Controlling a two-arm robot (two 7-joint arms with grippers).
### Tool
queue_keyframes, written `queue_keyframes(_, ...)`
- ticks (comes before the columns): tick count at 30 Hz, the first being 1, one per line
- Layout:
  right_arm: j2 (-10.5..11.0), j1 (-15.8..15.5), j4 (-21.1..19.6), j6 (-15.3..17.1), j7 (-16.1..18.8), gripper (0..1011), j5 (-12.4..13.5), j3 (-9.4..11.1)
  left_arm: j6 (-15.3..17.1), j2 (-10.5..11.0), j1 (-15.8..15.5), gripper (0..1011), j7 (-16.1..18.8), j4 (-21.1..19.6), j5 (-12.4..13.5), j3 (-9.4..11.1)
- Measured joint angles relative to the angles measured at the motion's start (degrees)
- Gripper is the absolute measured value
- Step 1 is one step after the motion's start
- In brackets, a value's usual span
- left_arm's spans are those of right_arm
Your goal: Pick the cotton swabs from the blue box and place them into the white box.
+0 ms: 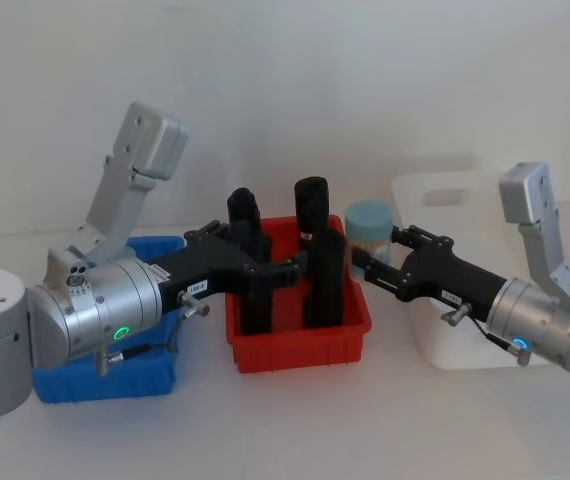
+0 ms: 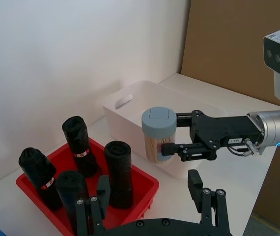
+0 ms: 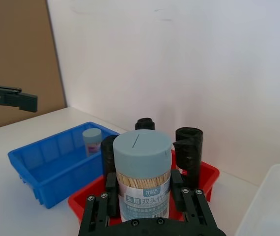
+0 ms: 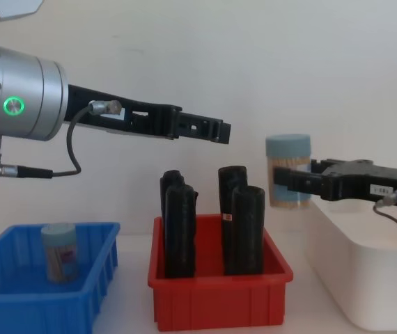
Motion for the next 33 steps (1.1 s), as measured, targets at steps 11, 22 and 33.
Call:
queue_keyframes(11,1.73,-1.72,-1.45,0.06,-7.71,639,-0.59,1.69,0.0,0.0,0.0,1000,0.0,0.0,0.0,0.0)
queue_keyframes(22,3.03,-2.88,-1.93,2.22,-16.43,639,-1.66,3.28,0.0,0.0,0.0,1000,0.0,0.0,0.0,0.0)
queue_keyframes(33,3.57,-2.99,-0.68,5.49,-23.68,694,-2.19,4.48,0.0,0.0,0.0,1000,0.0,0.0,0.0,0.0)
